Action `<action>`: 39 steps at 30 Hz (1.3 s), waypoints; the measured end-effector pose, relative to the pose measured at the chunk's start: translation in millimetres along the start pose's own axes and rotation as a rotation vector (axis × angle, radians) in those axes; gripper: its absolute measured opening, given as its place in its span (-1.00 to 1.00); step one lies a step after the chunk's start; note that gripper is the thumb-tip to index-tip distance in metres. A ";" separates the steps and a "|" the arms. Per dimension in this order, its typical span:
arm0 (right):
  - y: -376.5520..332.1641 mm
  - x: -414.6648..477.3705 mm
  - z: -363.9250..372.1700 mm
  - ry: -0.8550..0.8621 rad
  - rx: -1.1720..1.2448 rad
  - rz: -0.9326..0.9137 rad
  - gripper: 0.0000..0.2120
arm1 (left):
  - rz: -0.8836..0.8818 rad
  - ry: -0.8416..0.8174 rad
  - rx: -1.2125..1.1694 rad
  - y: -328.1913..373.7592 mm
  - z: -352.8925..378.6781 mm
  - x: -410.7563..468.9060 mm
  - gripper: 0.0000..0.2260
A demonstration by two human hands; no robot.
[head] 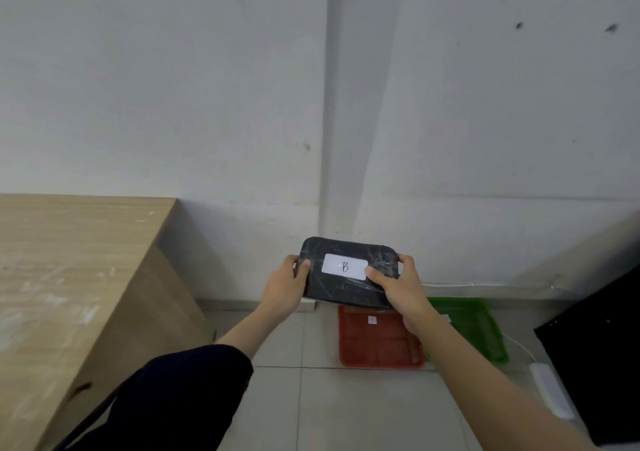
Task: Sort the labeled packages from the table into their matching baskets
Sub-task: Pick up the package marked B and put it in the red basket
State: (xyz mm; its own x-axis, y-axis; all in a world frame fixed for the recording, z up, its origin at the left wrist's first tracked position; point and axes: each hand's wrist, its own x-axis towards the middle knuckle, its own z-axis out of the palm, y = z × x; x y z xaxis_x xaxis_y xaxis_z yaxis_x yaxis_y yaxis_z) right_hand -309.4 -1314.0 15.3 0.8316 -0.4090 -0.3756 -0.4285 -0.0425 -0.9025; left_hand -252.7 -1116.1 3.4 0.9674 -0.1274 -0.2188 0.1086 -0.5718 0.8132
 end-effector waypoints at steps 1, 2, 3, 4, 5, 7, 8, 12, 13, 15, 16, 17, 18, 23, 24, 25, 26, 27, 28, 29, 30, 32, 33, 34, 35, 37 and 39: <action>6.9 10.1 -8.6 0.003 -0.019 0.005 -0.39 | -0.014 0.008 -0.003 -2.2 18.1 6.3 -0.65; 13.9 20.2 -16.9 0.011 -0.043 0.012 -0.39 | -0.036 0.008 -0.008 -4.7 36.0 12.5 -0.65; 21.0 30.7 -25.5 0.022 -0.076 0.013 -0.39 | -0.058 0.005 -0.017 -7.1 53.8 18.1 -0.65; 28.4 41.5 -34.5 0.026 -0.115 0.007 -0.39 | -0.084 0.002 -0.029 -8.8 72.1 22.8 -0.66; 37.3 51.6 -43.9 0.022 -0.154 0.008 -0.38 | -0.109 0.000 -0.038 -10.6 90.7 25.1 -0.66; 56.5 68.6 -61.7 0.017 -0.205 0.036 -0.35 | -0.161 -0.014 -0.030 -12.8 125.6 27.2 -0.64; 65.9 75.8 -69.5 0.021 -0.213 0.056 -0.34 | -0.180 -0.031 -0.011 -13.2 140.8 28.2 -0.63; 107.0 106.2 -92.1 0.043 -0.253 0.135 -0.33 | -0.173 -0.082 0.058 -18.7 191.8 35.5 -0.61; 119.4 114.0 -95.2 0.044 -0.265 0.156 -0.34 | -0.172 -0.077 0.061 -22.4 204.1 36.9 -0.63; 148.3 131.0 -98.1 0.055 -0.291 0.198 -0.38 | -0.209 -0.057 0.082 -33.3 230.6 41.9 -0.65; 164.3 138.6 -98.5 0.063 -0.302 0.219 -0.39 | -0.236 -0.049 0.094 -40.7 244.2 44.2 -0.65; 180.2 146.5 -98.3 0.068 -0.312 0.236 -0.39 | -0.257 -0.044 0.100 -49.3 258.2 47.1 -0.66; 196.8 154.6 -97.9 0.070 -0.327 0.248 -0.38 | -0.268 -0.046 0.103 -59.6 272.6 51.1 -0.66; 286.9 201.9 -93.6 0.122 -0.341 0.265 -0.35 | -0.307 -0.060 0.095 -118.4 342.7 77.7 -0.63; 308.3 215.7 -90.5 0.138 -0.334 0.255 -0.35 | -0.299 -0.061 0.094 -134.3 359.1 86.4 -0.62; 329.0 230.1 -86.7 0.149 -0.320 0.248 -0.36 | -0.281 -0.059 0.102 -150.8 375.4 95.2 -0.60; 349.8 244.8 -81.7 0.155 -0.300 0.244 -0.37 | -0.259 -0.051 0.119 -168.4 391.4 104.3 -0.57; 370.8 260.0 -75.6 0.162 -0.281 0.239 -0.38 | -0.232 -0.042 0.136 -187.2 407.3 113.7 -0.53; 391.2 275.3 -69.4 0.171 -0.269 0.228 -0.39 | -0.206 -0.035 0.151 -206.8 422.5 123.0 -0.48; 412.0 291.0 -62.6 0.183 -0.267 0.208 -0.40 | -0.185 -0.030 0.159 -227.4 437.3 133.1 -0.42; 432.6 306.3 -56.0 0.192 -0.270 0.185 -0.41 | -0.170 -0.032 0.162 -248.3 451.6 143.6 -0.36; 472.2 334.7 -43.1 0.189 -0.270 0.155 -0.42 | -0.138 -0.040 0.192 -291.7 478.9 164.8 -0.29; 491.4 348.1 -37.4 0.181 -0.265 0.148 -0.42 | -0.116 -0.043 0.240 -313.5 492.1 175.5 -0.26; 510.2 361.0 -32.5 0.177 -0.263 0.144 -0.42 | -0.093 -0.048 0.315 -334.4 504.6 186.3 -0.25; 527.9 374.0 -28.6 0.179 -0.263 0.139 -0.42 | -0.072 -0.056 0.403 -353.3 516.6 197.8 -0.24; 559.1 397.6 -21.6 0.183 -0.260 0.129 -0.43 | -0.048 -0.072 0.544 -384.9 536.8 220.4 -0.22; 586.7 417.2 -17.0 0.175 -0.257 0.119 -0.43 | -0.038 -0.083 0.569 -409.2 552.8 240.0 -0.20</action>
State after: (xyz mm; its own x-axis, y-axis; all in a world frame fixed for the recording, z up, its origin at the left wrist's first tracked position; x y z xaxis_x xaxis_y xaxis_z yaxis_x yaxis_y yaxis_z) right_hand -219.9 -1525.0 -667.3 0.7068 -0.5744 -0.4129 -0.6125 -0.2049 -0.7635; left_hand -191.3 -1360.8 -680.0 0.9415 -0.1489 -0.3025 -0.0201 -0.9204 0.3904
